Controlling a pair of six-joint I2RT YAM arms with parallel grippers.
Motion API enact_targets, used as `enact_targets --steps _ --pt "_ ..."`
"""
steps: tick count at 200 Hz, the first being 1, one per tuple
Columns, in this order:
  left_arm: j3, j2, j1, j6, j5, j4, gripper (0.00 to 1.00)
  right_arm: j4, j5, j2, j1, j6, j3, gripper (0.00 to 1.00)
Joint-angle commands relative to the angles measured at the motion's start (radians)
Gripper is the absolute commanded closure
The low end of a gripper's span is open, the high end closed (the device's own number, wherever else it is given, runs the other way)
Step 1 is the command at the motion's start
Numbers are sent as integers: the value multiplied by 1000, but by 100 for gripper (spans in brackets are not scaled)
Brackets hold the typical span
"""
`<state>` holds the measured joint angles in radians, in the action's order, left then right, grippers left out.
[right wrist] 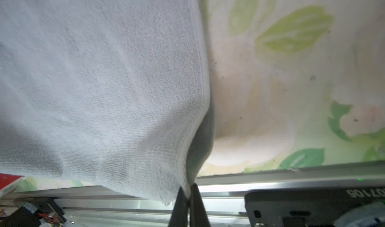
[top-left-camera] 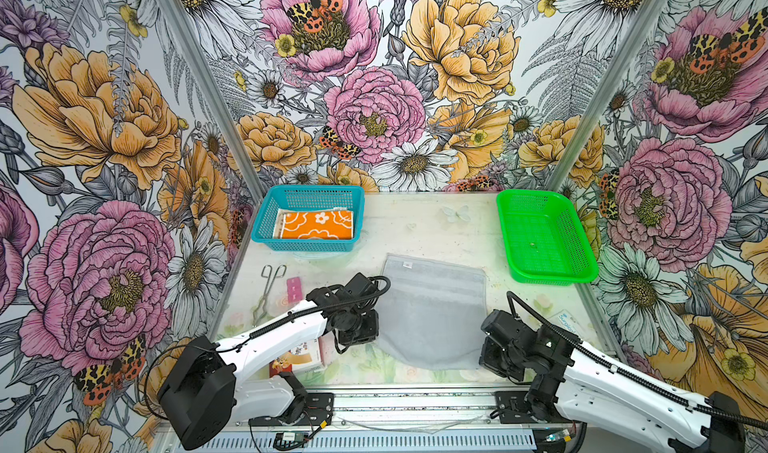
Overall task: Fold and stack the towels
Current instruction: 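Lift the near edge with both grippers and fold it toward the far edge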
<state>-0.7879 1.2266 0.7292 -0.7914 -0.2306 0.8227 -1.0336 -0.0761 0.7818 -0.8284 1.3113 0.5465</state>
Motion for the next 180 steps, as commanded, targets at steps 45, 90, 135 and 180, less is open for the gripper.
enact_targets --steps 45,90,135,180 --pt "-172 75 -72 130 -24 -5 100 -5 43 121 251 -315 234 100" --pt "-303 179 -139 214 8 -5 100 40 25 241 427 -499 335 100" --pt "-477 321 -206 278 21 -8 100 126 -25 368 529 -605 387 100" --pt "-636 493 -238 311 25 -9 100 192 -52 524 590 -684 436 100"
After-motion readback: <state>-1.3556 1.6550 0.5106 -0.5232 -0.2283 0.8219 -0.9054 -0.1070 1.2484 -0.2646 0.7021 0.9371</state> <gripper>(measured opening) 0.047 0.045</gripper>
